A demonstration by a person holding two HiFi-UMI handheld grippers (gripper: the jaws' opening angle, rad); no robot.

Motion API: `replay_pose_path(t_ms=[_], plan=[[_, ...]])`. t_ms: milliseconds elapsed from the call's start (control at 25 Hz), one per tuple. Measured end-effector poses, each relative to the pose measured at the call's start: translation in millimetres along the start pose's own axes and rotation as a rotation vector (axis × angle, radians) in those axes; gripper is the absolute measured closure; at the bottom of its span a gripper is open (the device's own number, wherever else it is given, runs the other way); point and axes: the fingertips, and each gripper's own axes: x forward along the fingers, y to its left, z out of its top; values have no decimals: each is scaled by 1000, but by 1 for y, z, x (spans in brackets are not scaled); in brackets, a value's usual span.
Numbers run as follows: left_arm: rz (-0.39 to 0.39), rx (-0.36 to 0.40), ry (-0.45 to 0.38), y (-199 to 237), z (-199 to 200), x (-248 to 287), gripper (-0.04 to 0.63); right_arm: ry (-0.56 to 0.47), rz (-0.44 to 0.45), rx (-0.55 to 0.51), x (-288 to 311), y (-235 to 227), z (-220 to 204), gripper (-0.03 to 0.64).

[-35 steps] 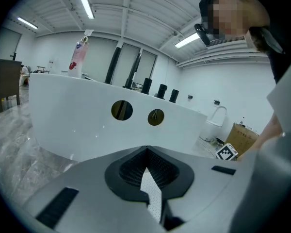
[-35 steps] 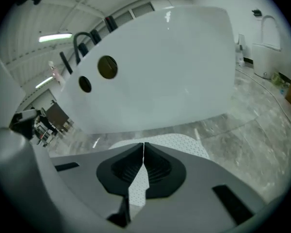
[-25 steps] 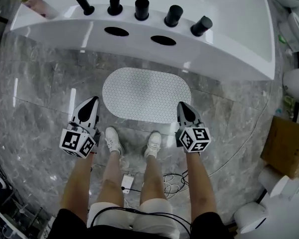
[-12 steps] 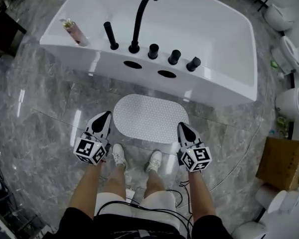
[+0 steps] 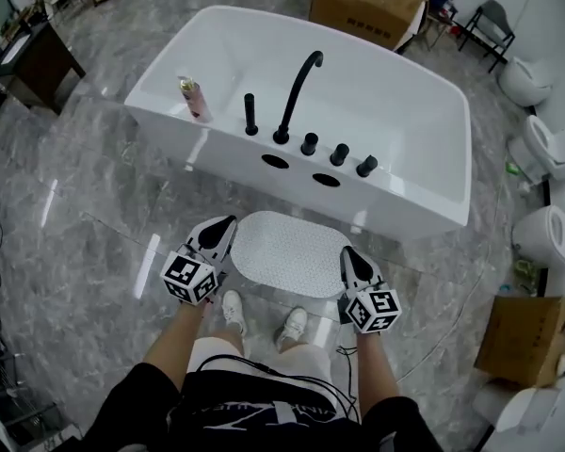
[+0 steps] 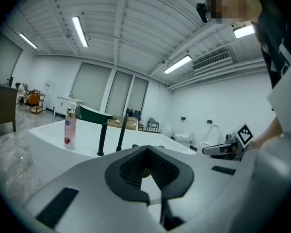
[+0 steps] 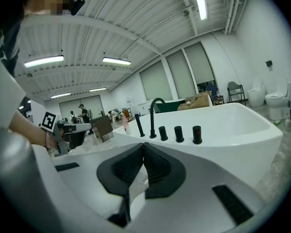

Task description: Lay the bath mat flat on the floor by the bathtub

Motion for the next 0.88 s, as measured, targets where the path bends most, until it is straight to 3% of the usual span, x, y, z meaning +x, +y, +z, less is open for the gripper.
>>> replay_pose_path(t_ms=[520,720,880], plan=[[-8,38,-89,-32,104,-50,581,-96,35,-65,-40,61,113,591],[38,-18,-137,-28,128,-72,581,-127,38,-76,-54,73,135,591],[47,12,-139,-30,140,-83,581,-129,45,-94,-61,84,141,591]])
